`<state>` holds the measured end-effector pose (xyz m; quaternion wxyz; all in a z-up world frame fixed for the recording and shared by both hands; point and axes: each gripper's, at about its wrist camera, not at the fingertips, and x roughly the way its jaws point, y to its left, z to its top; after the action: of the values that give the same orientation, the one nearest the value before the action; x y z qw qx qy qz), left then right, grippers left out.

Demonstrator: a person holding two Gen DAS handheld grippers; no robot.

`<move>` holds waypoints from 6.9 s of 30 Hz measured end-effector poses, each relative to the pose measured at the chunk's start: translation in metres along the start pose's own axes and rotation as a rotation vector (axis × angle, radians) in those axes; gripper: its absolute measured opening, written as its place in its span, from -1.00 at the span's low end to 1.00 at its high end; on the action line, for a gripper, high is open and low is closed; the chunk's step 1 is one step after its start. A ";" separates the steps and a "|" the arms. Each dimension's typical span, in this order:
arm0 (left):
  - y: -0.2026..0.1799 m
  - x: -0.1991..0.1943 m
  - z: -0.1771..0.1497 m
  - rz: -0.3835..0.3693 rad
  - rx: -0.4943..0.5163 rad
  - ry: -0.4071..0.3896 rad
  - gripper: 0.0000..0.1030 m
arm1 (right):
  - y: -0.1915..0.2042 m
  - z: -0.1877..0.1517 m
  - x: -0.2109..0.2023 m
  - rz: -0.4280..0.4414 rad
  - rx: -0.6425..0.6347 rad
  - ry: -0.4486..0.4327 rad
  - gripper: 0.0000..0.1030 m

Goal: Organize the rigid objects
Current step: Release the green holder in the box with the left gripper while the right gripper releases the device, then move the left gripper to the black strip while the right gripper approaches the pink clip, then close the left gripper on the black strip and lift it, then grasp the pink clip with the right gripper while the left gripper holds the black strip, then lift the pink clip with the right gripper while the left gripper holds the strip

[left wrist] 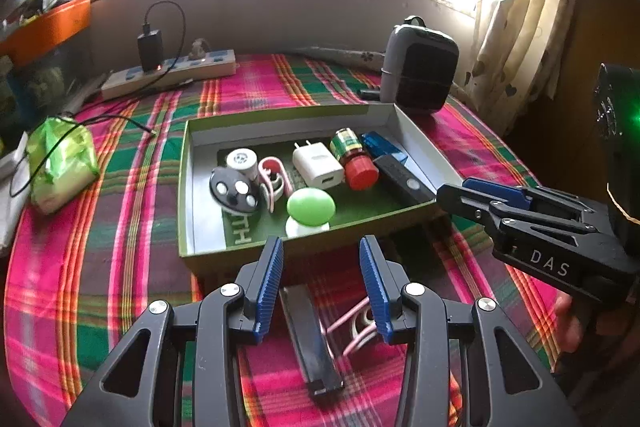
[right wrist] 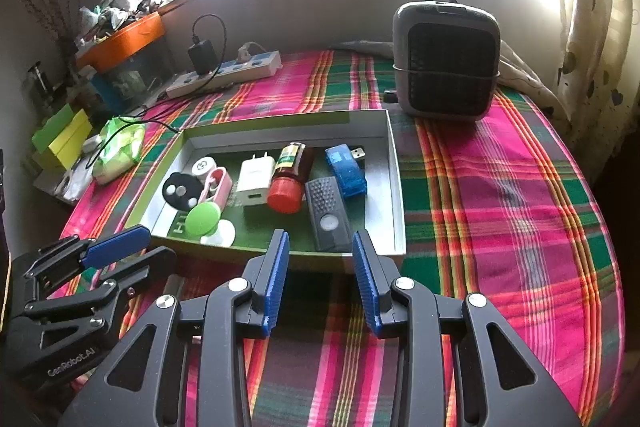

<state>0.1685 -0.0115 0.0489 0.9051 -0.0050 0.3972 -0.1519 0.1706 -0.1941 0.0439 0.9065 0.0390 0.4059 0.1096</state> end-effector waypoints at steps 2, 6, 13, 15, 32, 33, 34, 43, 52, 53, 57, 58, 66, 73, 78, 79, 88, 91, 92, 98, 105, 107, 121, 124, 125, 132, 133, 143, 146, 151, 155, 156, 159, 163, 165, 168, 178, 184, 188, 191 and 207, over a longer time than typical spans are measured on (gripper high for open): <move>0.001 -0.003 -0.004 0.002 -0.010 0.001 -0.24 | 0.001 -0.003 -0.002 -0.001 -0.003 -0.001 -0.32; 0.003 -0.009 -0.012 0.006 -0.017 0.004 -0.24 | 0.002 -0.011 -0.007 0.003 0.002 -0.003 -0.32; 0.004 -0.020 -0.027 0.009 -0.033 0.000 -0.24 | 0.001 -0.027 -0.011 0.010 0.016 0.005 -0.32; 0.004 -0.021 -0.031 -0.004 -0.044 0.004 -0.24 | 0.001 -0.033 -0.012 0.005 0.015 0.010 -0.32; -0.007 -0.013 -0.047 0.008 -0.054 0.047 -0.24 | 0.004 -0.055 -0.022 0.004 0.015 0.010 -0.32; -0.009 -0.013 -0.047 0.015 -0.043 0.043 -0.24 | 0.004 -0.056 -0.022 0.005 0.014 0.012 -0.32; -0.010 -0.013 -0.047 0.018 -0.038 0.042 -0.24 | 0.005 -0.057 -0.022 0.007 0.014 0.013 -0.33; -0.008 -0.004 -0.045 0.057 -0.036 0.050 -0.24 | 0.003 -0.059 -0.022 0.016 0.013 0.018 -0.33; -0.002 0.001 -0.047 0.127 -0.009 0.074 -0.24 | 0.004 -0.059 -0.022 0.033 0.012 0.017 -0.33; -0.001 0.002 -0.048 0.121 -0.008 0.079 -0.24 | 0.004 -0.059 -0.023 0.035 0.013 0.015 -0.33; 0.006 0.005 -0.049 0.086 -0.046 0.095 -0.24 | 0.002 -0.059 -0.023 0.039 0.018 0.014 -0.33; 0.006 0.007 -0.049 0.095 -0.043 0.102 -0.24 | 0.002 -0.059 -0.023 0.040 0.021 0.013 -0.33; -0.003 0.018 -0.044 0.146 0.022 0.111 -0.24 | -0.001 -0.059 -0.022 0.042 0.032 0.014 -0.33; 0.001 0.019 -0.043 0.166 0.026 0.111 -0.24 | -0.003 -0.059 -0.023 0.043 0.040 0.012 -0.33; 0.005 0.017 -0.046 0.186 0.029 0.112 -0.24 | -0.005 -0.058 -0.022 0.045 0.045 0.011 -0.33; 0.007 0.016 -0.047 0.186 0.027 0.111 -0.24 | -0.004 -0.058 -0.022 0.045 0.044 0.012 -0.33; 0.009 0.023 -0.040 0.183 0.048 0.114 -0.24 | -0.003 -0.059 -0.022 0.045 0.040 0.011 -0.33; 0.009 0.025 -0.037 0.193 0.057 0.111 -0.24 | -0.002 -0.060 -0.022 0.043 0.039 0.012 -0.33; 0.009 0.026 -0.037 0.194 0.063 0.107 -0.24 | -0.002 -0.060 -0.022 0.041 0.039 0.012 -0.33; 0.014 0.024 -0.037 0.181 0.039 0.099 -0.28 | -0.002 -0.060 -0.022 0.037 0.038 0.014 -0.33; 0.018 0.020 -0.036 0.137 0.011 0.089 -0.52 | 0.002 -0.059 -0.022 0.032 0.024 0.019 -0.33; 0.019 0.020 -0.036 0.123 0.001 0.089 -0.55 | 0.003 -0.059 -0.022 0.030 0.021 0.019 -0.33; 0.021 0.010 -0.037 0.083 -0.018 0.058 -0.57 | 0.009 -0.059 -0.020 0.026 0.006 0.021 -0.33; 0.022 0.007 -0.037 0.070 -0.023 0.048 -0.57 | 0.011 -0.058 -0.020 0.026 0.002 0.021 -0.33; 0.023 0.006 -0.037 0.064 -0.027 0.046 -0.57 | 0.011 -0.058 -0.020 0.026 0.002 0.021 -0.33; 0.032 -0.003 -0.037 -0.014 -0.082 0.031 -0.57 | 0.015 -0.057 -0.018 0.031 -0.009 0.025 -0.33; 0.034 -0.005 -0.037 -0.028 -0.092 0.030 -0.57 | 0.016 -0.056 -0.018 0.034 -0.011 0.026 -0.33; 0.042 -0.016 -0.038 -0.035 -0.102 0.006 -0.57 | 0.030 -0.050 -0.014 0.118 -0.055 0.026 -0.33; 0.045 -0.019 -0.038 -0.038 -0.107 -0.001 -0.57 | 0.038 -0.050 -0.009 0.125 -0.081 0.038 -0.32; 0.049 -0.024 -0.040 -0.036 -0.114 -0.008 -0.57 | 0.048 -0.050 -0.003 0.131 -0.111 0.052 -0.33; 0.052 -0.027 -0.041 -0.037 -0.118 -0.015 -0.57 | 0.054 -0.048 0.001 0.143 -0.126 0.057 -0.32; 0.053 -0.027 -0.041 -0.036 -0.120 -0.015 -0.57 | 0.055 -0.048 0.003 0.148 -0.130 0.060 -0.30; 0.055 -0.029 -0.041 -0.039 -0.124 -0.020 -0.57 | 0.059 -0.049 0.007 0.144 -0.137 0.069 -0.13; 0.059 -0.031 -0.043 -0.038 -0.130 -0.023 -0.57 | 0.064 -0.048 0.010 0.147 -0.143 0.069 -0.09; 0.061 -0.031 -0.043 -0.038 -0.134 -0.023 -0.57 | 0.068 -0.048 0.013 0.147 -0.155 0.074 -0.07; 0.063 -0.032 -0.043 -0.039 -0.137 -0.024 -0.57 | 0.074 -0.048 0.019 0.154 -0.186 0.088 -0.03; 0.065 -0.032 -0.043 -0.040 -0.138 -0.025 -0.57 | 0.081 -0.049 0.030 0.146 -0.229 0.111 0.01; 0.065 -0.032 -0.044 -0.040 -0.139 -0.025 -0.57 | 0.085 -0.052 0.032 0.124 -0.248 0.116 0.02; 0.065 -0.032 -0.044 -0.040 -0.140 -0.024 -0.57 | 0.085 -0.053 0.031 0.114 -0.250 0.111 0.02; 0.065 -0.032 -0.043 -0.040 -0.138 -0.024 -0.57 | 0.084 -0.053 0.031 0.113 -0.250 0.109 0.02; 0.062 -0.034 -0.041 -0.039 -0.129 -0.026 -0.57 | 0.081 -0.053 0.019 0.130 -0.240 0.078 -0.35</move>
<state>0.1340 0.0613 0.0371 0.9049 -0.0728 0.3940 -0.1434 0.1295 -0.1115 0.0075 0.8792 -0.0477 0.4214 0.2172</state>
